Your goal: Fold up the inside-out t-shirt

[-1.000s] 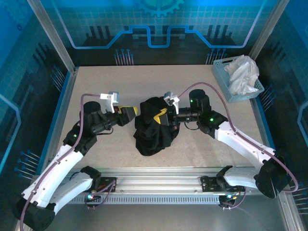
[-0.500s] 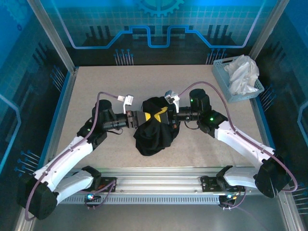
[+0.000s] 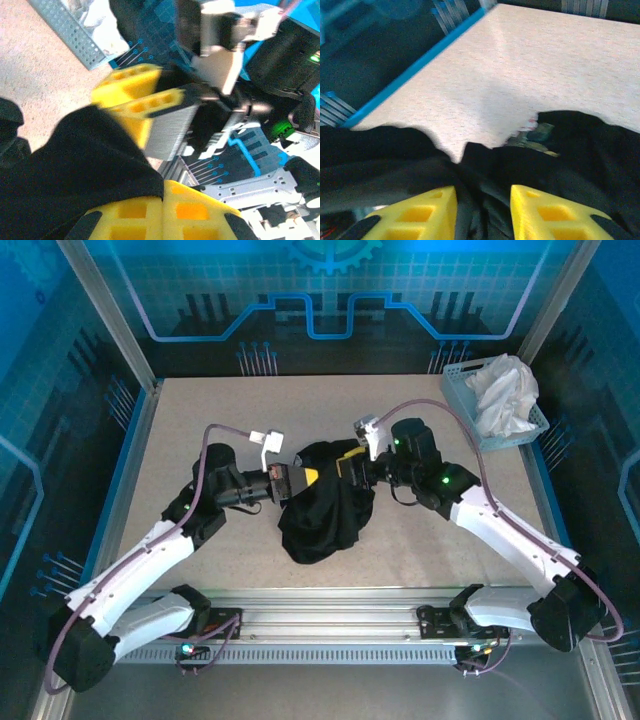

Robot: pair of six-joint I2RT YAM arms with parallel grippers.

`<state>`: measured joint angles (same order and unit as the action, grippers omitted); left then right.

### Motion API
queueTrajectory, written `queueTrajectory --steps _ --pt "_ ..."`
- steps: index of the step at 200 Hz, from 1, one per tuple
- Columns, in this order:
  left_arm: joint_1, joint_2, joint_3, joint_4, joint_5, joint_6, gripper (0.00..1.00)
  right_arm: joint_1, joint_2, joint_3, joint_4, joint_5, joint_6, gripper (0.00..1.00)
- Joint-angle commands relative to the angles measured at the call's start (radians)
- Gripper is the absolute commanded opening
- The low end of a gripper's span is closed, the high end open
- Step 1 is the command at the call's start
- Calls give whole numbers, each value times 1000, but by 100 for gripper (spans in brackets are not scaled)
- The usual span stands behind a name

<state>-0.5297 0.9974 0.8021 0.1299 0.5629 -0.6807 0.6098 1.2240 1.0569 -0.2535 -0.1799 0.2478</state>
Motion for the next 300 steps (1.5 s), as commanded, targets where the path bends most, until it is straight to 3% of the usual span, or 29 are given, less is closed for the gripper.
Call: queueTrajectory --steps 1,30,65,90,141,164,196,265,300 --pt "-62 -34 94 -95 -153 121 0 54 -32 31 -125 235 -53 40" --pt "-110 -33 121 -130 -307 140 0 135 -117 -25 -80 270 -160 47" --pt "-137 -6 144 -138 -364 141 0 222 -227 -138 21 274 -225 50" --pt "-140 6 158 -139 -370 146 0 278 -259 -172 101 202 -253 51" --pt "-141 14 176 -157 -388 147 0 400 -176 -203 247 62 -309 32" --pt "-140 9 180 -167 -397 147 0 406 -76 -183 257 82 -283 28" --pt "-141 -3 181 -176 -408 148 0 390 15 -135 254 232 -217 23" --pt "-140 -8 180 -174 -417 157 0 379 88 -132 246 424 -182 32" --pt "-141 -6 181 -176 -437 160 0 359 41 -197 308 380 -178 31"
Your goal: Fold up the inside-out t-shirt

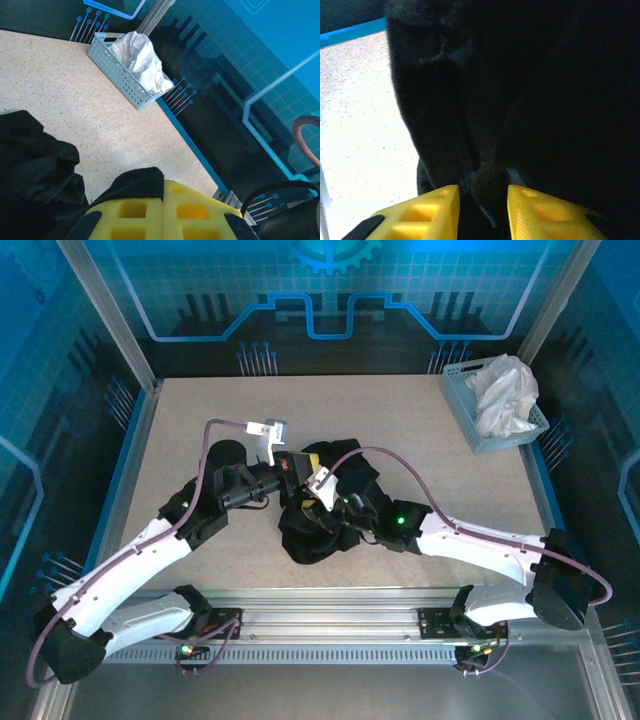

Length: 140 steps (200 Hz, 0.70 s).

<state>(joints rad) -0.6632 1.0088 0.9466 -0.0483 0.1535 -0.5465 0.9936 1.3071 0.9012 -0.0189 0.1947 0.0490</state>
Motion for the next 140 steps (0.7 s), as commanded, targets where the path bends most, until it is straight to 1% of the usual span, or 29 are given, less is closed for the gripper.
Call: queueTrajectory --steps 1,20,44,76,97,127,140 --pt "-7 -18 37 2 -28 25 0 -26 -44 -45 76 3 20 31" --pt "-7 -15 37 4 -25 23 0 -41 -68 -73 122 -38 35 32" --pt "-7 -14 35 5 -23 19 0 -58 -83 -86 152 -54 53 32" --pt "-6 -9 35 7 -20 15 0 -68 -93 -89 188 -101 62 39" --pt "-7 -6 35 7 -16 12 0 -67 -90 -79 192 -82 71 41" --pt "-7 -6 34 9 -16 13 0 -69 -79 -57 179 -31 93 42" --pt "-7 -5 34 9 -14 13 0 -70 -75 -44 162 -3 105 38"
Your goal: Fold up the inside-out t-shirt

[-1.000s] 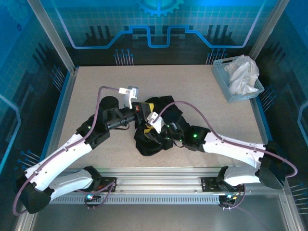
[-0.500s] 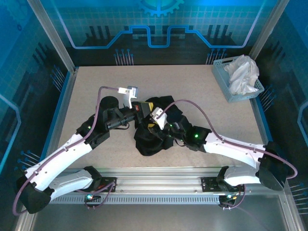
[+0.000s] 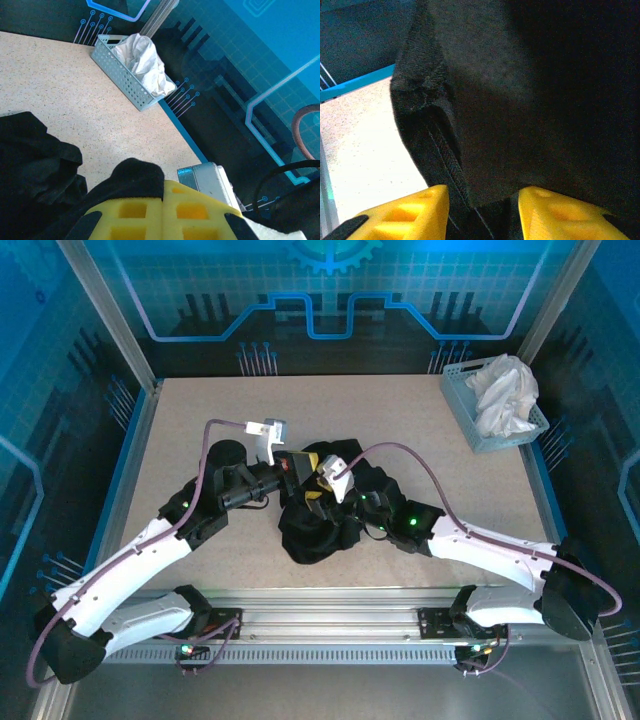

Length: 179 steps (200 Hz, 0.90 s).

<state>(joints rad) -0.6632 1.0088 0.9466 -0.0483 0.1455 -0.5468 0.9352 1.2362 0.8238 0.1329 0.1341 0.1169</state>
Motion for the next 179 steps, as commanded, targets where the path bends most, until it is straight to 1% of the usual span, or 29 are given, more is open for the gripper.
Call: queueTrajectory --steps 1,8,22,36,48,61,73,94,112,149,166,179 --pt "-7 -5 34 10 -6 13 0 -11 -5 34 9 60 38 38" --pt "-7 -3 34 10 -7 13 0 -11 -6 35 5 72 43 34" --pt "-6 -1 32 11 -10 17 0 -17 -20 27 4 89 53 20" --pt "-6 1 30 7 -19 19 0 -27 -44 20 -6 81 60 7" --pt "-7 0 28 3 -35 17 0 -40 -68 15 -22 60 61 0" --pt "-6 0 27 -8 -65 17 0 -58 -96 8 -46 29 63 0" --pt "-5 2 27 -18 -96 20 0 -81 -125 2 -73 -29 65 0" --pt "3 13 27 -30 -137 19 0 -138 -173 -9 -121 -174 75 0" --pt "20 29 28 -34 -152 12 0 -207 -208 -7 -169 -294 90 0" --pt "51 60 14 -17 -128 1 0 -340 -270 17 -260 -441 109 0" --pt "56 77 11 -19 -125 1 0 -388 -269 40 -303 -515 109 0" --pt "65 91 8 -16 -129 2 0 -406 -260 50 -331 -574 97 0"
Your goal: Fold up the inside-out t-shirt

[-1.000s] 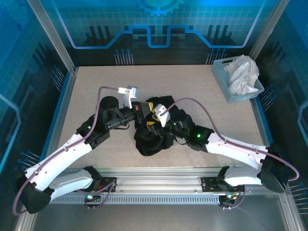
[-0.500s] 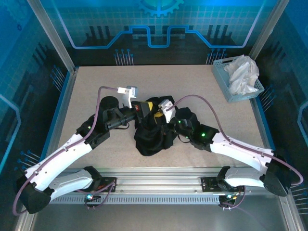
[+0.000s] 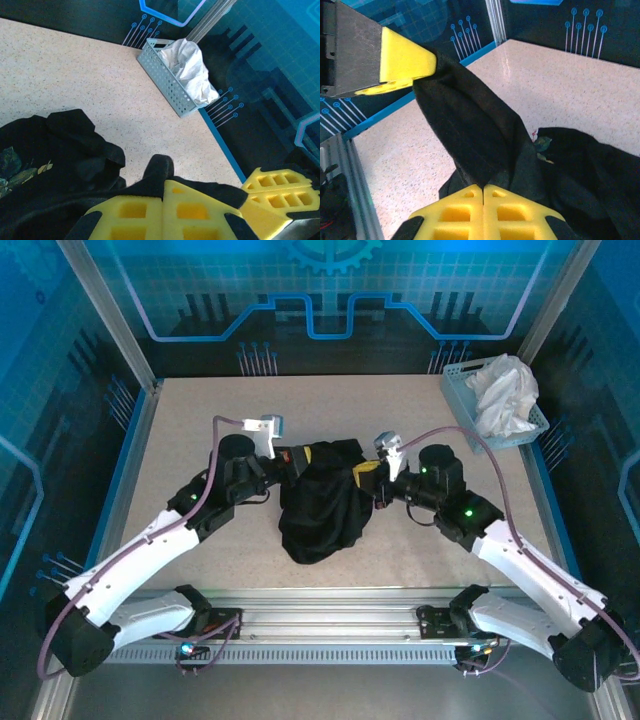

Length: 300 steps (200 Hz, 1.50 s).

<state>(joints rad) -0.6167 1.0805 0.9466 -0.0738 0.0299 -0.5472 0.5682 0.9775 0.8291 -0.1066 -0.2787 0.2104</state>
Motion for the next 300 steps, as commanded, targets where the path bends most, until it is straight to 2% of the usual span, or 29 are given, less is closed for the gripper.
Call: queueTrajectory --steps 1,44,73,98,118,138,156,167,181,191,198,204,231,241,253,260,278,300 --pt "19 19 7 8 -14 3 0 -41 0 45 -95 -165 2 0" --pt "80 73 24 2 -25 16 0 -43 31 116 -92 -347 4 0" --pt "103 114 42 4 -5 29 0 5 75 142 -10 -377 54 0" --pt "112 130 63 -21 19 52 2 88 164 204 40 -339 74 0" --pt "132 113 53 -32 17 56 1 117 236 259 2 -288 55 0" --pt "166 85 36 -41 51 44 0 120 251 280 -104 -113 -28 0" --pt "172 55 27 -47 82 45 0 129 256 263 -143 64 -105 22" --pt "172 41 20 -39 111 41 0 128 275 256 -132 105 -131 34" --pt "172 25 3 -11 165 27 0 124 322 272 -120 123 -156 44" --pt "172 15 -10 16 208 19 0 115 361 292 -107 113 -168 49" --pt "173 8 -17 29 240 14 0 105 392 309 -96 97 -172 61" --pt "172 4 -20 36 261 13 0 93 415 326 -90 79 -175 66" --pt "172 -7 -20 38 321 17 0 68 532 414 -81 -58 -196 74" --pt "173 -9 -20 32 321 22 0 70 580 456 -103 -137 -202 71" --pt "173 -14 -19 15 297 34 0 77 619 485 -111 -218 -198 56" --pt "174 -19 -17 -2 274 42 0 84 629 483 -95 -243 -181 43" --pt "176 -34 -15 -56 166 69 0 84 623 445 -9 -290 -109 23" --pt "182 -52 -16 -114 32 102 4 91 613 407 81 -315 -8 8"
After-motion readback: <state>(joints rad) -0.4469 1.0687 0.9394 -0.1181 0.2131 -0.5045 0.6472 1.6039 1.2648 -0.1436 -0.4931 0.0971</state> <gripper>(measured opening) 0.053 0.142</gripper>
